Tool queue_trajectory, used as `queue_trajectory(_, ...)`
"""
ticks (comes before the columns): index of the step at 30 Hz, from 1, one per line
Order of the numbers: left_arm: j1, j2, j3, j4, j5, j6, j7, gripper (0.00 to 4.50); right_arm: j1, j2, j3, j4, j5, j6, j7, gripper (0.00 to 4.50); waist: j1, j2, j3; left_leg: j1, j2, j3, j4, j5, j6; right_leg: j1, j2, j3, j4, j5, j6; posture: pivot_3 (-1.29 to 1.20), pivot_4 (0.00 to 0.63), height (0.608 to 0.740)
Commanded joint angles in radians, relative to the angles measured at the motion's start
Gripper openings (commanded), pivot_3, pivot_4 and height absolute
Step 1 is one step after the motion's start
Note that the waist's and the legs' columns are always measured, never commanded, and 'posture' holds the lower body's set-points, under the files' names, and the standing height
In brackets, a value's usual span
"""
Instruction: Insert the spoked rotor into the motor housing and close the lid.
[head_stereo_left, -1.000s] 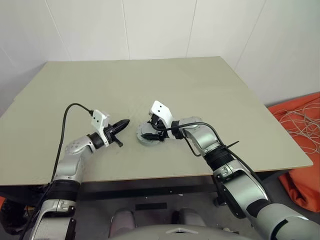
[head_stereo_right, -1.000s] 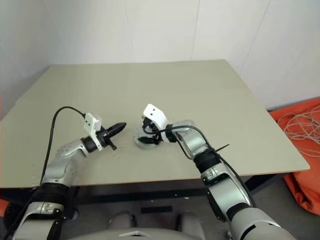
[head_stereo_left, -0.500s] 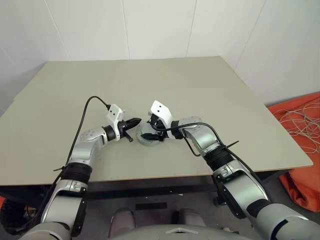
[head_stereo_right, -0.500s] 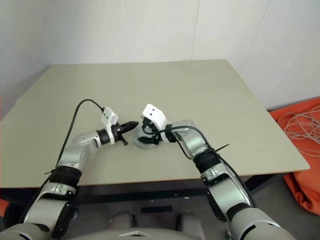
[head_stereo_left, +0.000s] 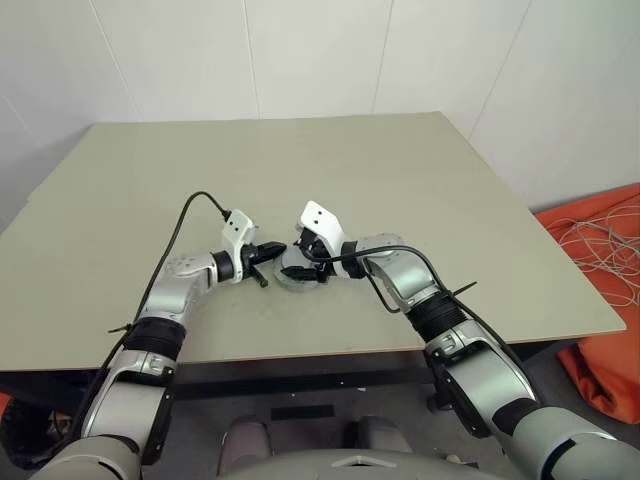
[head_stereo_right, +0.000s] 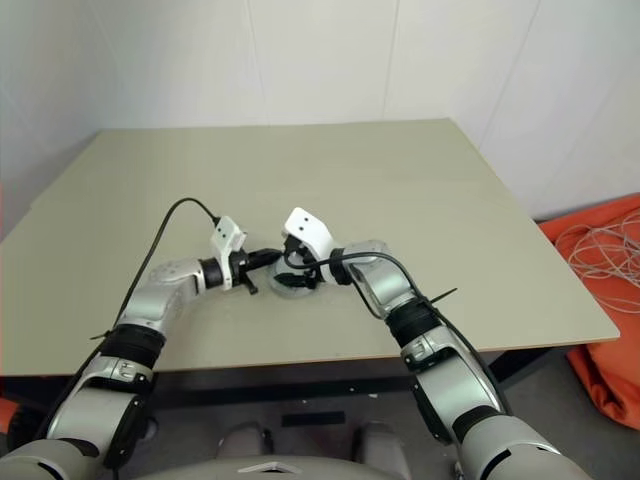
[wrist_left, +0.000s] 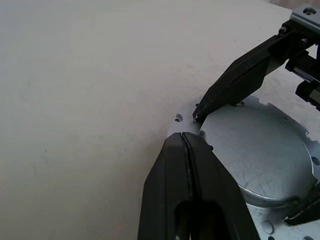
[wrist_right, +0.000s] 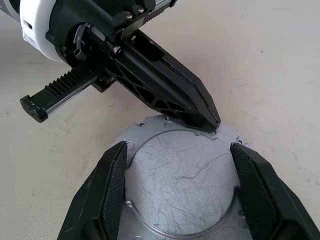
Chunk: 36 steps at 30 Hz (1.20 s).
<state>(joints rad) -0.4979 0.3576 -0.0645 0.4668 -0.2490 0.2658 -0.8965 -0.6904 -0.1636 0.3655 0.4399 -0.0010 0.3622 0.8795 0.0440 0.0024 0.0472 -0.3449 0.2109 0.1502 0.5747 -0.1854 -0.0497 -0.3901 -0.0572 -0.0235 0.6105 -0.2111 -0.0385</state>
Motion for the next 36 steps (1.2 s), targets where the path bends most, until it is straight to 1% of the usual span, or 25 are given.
queue_trajectory(1,0.002,0.007,-0.014,-0.028,0.004,0.026,-0.023,0.03,-0.006,0.003,0.005,-0.004,-0.016,0.006,-0.016,3.18,0.000,0.000,0.000,0.000,0.000,0.000,0.000,0.000,0.000,0.000,0.000,0.000,0.000,0.000,0.000,0.00,0.000,0.740)
queue_trajectory(15,0.005,-0.001,-0.024,-0.029,0.009,0.042,-0.044,0.03,0.001,-0.014,-0.010,-0.007,-0.017,0.006,-0.033,3.18,0.000,0.000,0.000,0.000,-0.001,0.000,-0.003,0.000,-0.001,0.000,0.000,0.000,-0.002,-0.003,0.004,0.00,0.000,0.740)
queue_trajectory(17,0.005,-0.004,-0.021,-0.027,0.010,0.038,-0.039,0.00,0.000,-0.019,-0.016,-0.008,-0.010,0.011,-0.027,3.91,0.002,0.001,0.000,0.000,-0.001,0.000,-0.003,0.001,-0.001,0.000,0.000,0.000,-0.002,-0.003,0.005,0.00,0.000,0.740)
queue_trajectory(19,0.007,-0.007,-0.017,-0.029,0.009,0.034,-0.031,0.00,0.002,-0.023,-0.019,-0.013,-0.007,0.016,-0.025,4.48,0.004,0.001,0.001,0.000,-0.001,0.000,-0.003,0.001,-0.001,0.000,-0.001,0.000,-0.002,-0.003,0.006,0.00,0.000,0.740)
queue_trajectory(21,0.011,-0.011,-0.014,-0.033,0.009,0.034,-0.026,0.00,0.003,-0.026,-0.020,-0.016,-0.009,0.017,-0.031,4.48,0.007,0.001,0.001,0.000,-0.002,0.000,-0.003,0.001,-0.001,0.000,-0.001,0.000,-0.003,-0.003,0.005,0.00,0.000,0.740)
queue_trajectory(24,0.015,-0.014,-0.013,-0.037,0.009,0.034,-0.023,0.00,0.003,-0.030,-0.019,-0.022,-0.007,0.004,-0.027,4.48,0.008,0.001,0.001,-0.001,-0.002,0.000,-0.005,0.001,-0.001,-0.001,-0.001,0.000,-0.004,0.000,0.001,0.00,0.000,0.740)
queue_trajectory(29,0.022,-0.016,-0.013,-0.046,0.009,0.037,-0.017,0.00,0.003,-0.026,-0.053,-0.058,0.035,0.016,-0.021,4.48,0.009,0.002,0.002,-0.002,-0.002,0.000,-0.005,0.001,-0.001,-0.002,-0.001,0.000,-0.004,-0.001,0.002,0.00,0.000,0.740)
queue_trajectory(32,0.023,-0.016,-0.014,-0.046,0.008,0.039,-0.018,0.00,0.011,-0.028,-0.090,-0.129,0.094,0.063,0.004,4.48,0.013,0.002,0.002,-0.005,-0.002,0.000,-0.005,0.001,-0.001,-0.004,-0.001,0.000,-0.004,-0.001,0.002,0.00,0.000,0.740)
queue_trajectory(36,0.021,-0.015,-0.013,-0.039,0.010,0.035,-0.019,0.00,0.033,-0.058,-0.121,-0.265,0.172,0.164,0.053,4.48,0.026,0.003,0.003,-0.006,-0.002,0.000,-0.007,0.001,-0.001,-0.005,-0.001,0.000,-0.005,0.000,0.000,0.00,0.000,0.740)
